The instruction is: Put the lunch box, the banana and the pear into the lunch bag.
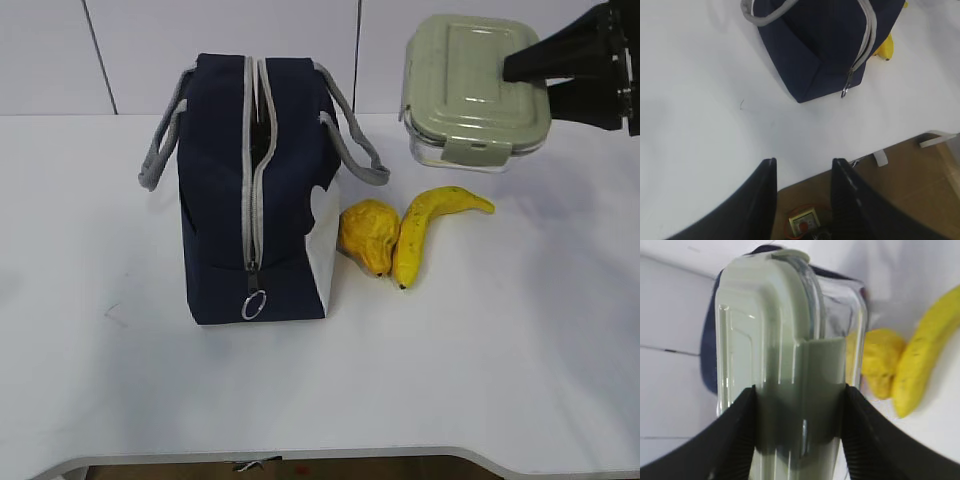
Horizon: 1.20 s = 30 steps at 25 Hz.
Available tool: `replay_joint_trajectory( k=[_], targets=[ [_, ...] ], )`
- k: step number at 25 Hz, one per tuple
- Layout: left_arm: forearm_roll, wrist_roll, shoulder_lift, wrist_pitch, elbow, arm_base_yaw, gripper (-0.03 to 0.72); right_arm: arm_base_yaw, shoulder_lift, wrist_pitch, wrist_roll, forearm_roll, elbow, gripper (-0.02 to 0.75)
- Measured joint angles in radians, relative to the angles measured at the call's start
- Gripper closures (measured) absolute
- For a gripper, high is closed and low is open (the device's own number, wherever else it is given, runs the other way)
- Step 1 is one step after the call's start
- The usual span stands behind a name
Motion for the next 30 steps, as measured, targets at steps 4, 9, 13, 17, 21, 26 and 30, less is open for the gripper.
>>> replay_joint_trajectory(
  k=[4, 9, 13, 17, 21, 26, 30],
  targets=[
    [-0.05, 0.0, 0.207, -0.014, -0.13, 0.0, 0.412, 0.069, -0.012, 0.008, 0.028, 0.038, -0.041, 0.349],
    [-0.153, 0.032, 0.423, -0.028, -0.271, 0.0, 0.367, 0.144, -0.012, 0.008, 0.035, 0.071, -0.102, 0.349],
    [-0.237, 0.051, 0.596, -0.04, -0.363, 0.0, 0.341, 0.178, -0.01, -0.015, 0.037, 0.077, -0.139, 0.349],
    [-0.316, 0.061, 0.759, -0.047, -0.451, 0.0, 0.337, 0.201, 0.013, -0.057, 0.039, 0.09, -0.175, 0.349],
    [-0.37, 0.069, 0.903, -0.04, -0.544, -0.002, 0.335, 0.225, 0.045, -0.131, 0.041, 0.117, -0.18, 0.349],
    [-0.379, 0.071, 1.024, -0.031, -0.644, -0.045, 0.334, 0.24, 0.084, -0.157, 0.041, 0.16, -0.181, 0.349],
    [-0.381, 0.073, 1.08, -0.031, -0.684, -0.076, 0.33, 0.264, 0.115, -0.163, 0.041, 0.178, -0.181, 0.349]
  ],
)
